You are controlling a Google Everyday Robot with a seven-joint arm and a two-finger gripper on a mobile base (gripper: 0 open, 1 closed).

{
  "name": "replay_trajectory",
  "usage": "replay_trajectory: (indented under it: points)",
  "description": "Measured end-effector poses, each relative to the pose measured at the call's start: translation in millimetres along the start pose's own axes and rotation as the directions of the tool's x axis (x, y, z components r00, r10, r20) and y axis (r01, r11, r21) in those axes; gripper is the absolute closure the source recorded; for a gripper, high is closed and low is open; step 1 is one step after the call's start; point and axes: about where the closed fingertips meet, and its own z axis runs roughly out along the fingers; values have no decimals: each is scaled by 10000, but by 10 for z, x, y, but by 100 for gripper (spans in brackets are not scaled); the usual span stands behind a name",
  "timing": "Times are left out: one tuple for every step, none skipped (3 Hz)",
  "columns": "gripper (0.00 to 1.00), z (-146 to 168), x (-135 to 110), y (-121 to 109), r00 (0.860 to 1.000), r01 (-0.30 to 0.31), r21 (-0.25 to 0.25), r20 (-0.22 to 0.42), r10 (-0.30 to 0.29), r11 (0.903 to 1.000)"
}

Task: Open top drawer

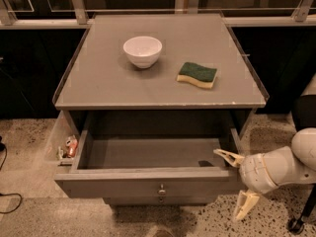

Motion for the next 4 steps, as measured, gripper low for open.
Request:
replay_trajectory:
  points:
    - [15,21,-7,-11,10000,-3,-44,3,3,10000]
    - [39,21,-7,-10,10000,-3,-44,4,3,10000]
    - [62,-128,56,176,9992,39,26,407,-40,10000]
    - [85,-232,100,345,9975,17,83,703,-23,10000]
